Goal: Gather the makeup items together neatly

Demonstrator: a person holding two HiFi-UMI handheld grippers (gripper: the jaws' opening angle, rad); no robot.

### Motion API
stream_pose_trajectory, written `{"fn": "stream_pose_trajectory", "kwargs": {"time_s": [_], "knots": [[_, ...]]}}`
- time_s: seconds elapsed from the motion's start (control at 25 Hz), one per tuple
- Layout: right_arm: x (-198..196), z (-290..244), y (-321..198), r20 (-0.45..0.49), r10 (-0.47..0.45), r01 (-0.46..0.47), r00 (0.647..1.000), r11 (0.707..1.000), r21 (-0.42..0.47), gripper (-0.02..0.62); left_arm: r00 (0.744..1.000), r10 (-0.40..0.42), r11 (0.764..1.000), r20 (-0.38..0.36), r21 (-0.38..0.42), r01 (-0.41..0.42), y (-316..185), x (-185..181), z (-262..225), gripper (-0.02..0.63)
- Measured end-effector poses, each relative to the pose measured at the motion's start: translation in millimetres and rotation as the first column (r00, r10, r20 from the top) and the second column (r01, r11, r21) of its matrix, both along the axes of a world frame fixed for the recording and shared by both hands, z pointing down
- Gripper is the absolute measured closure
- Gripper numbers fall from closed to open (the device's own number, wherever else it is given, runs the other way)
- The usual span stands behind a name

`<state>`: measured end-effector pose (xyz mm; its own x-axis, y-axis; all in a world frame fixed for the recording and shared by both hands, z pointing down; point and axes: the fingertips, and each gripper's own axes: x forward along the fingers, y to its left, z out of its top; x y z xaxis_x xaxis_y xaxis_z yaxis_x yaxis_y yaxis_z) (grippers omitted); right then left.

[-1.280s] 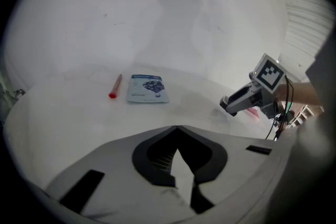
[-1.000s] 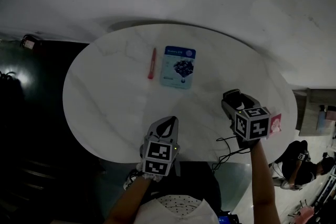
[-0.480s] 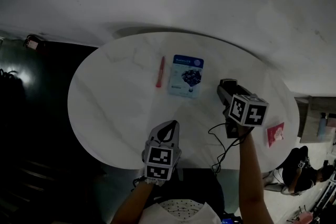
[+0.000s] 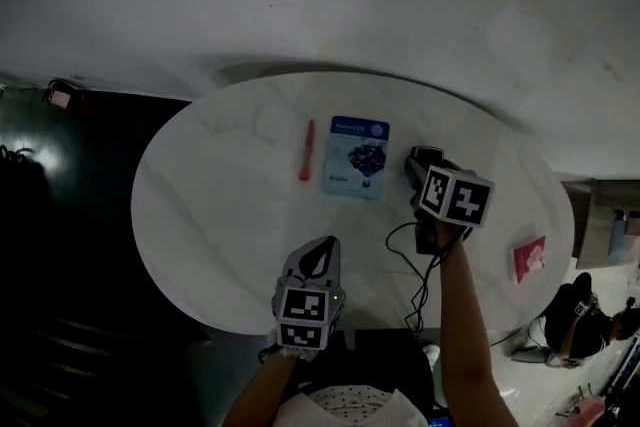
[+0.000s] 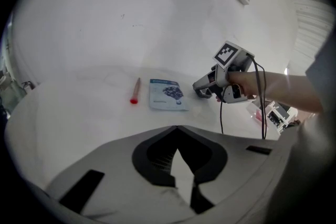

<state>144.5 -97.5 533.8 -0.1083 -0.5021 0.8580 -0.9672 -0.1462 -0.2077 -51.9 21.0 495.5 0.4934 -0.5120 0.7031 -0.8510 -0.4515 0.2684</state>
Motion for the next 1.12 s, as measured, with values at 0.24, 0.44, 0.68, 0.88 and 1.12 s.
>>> {"fn": "stream_pose_trajectory", "kwargs": {"time_s": [0.24,0.44,0.68,0.88,1.12], "knots": [[-1.0,10.1,-0.8,-0.022,0.026,-0.027,0.999,0.999,-0.033,0.252,1.000,-0.007,1.000,-0.006,-0.006,0.007,-4.9,-1.5,2.5,0.586],[-1.4,13.1,-0.3,-0.069,0.015,-0.020,0.997,0.998,-0.064,0.249,1.000,-0.007,1.000,0.001,-0.011,0.007,-4.5,-3.3,5.6,0.586],[-1.0,13.8,-0.3,-0.078,0.039,-0.044,0.996,0.997,-0.058,0.242,1.000,-0.013,1.000,0.007,-0.011,0.013,-5.3,-6.9,7.9,0.586],[-0.7,13.7,-0.5,-0.077,0.056,-0.059,0.995,0.997,-0.045,0.241,1.000,-0.013,1.000,0.008,-0.013,0.013,-4.8,-7.8,8.5,0.586],[-0.9,13.3,-0.9,-0.067,0.062,-0.065,0.996,0.997,-0.046,0.233,1.000,-0.016,1.000,0.014,-0.020,0.016,-2.8,-8.7,8.9,0.586]]}}
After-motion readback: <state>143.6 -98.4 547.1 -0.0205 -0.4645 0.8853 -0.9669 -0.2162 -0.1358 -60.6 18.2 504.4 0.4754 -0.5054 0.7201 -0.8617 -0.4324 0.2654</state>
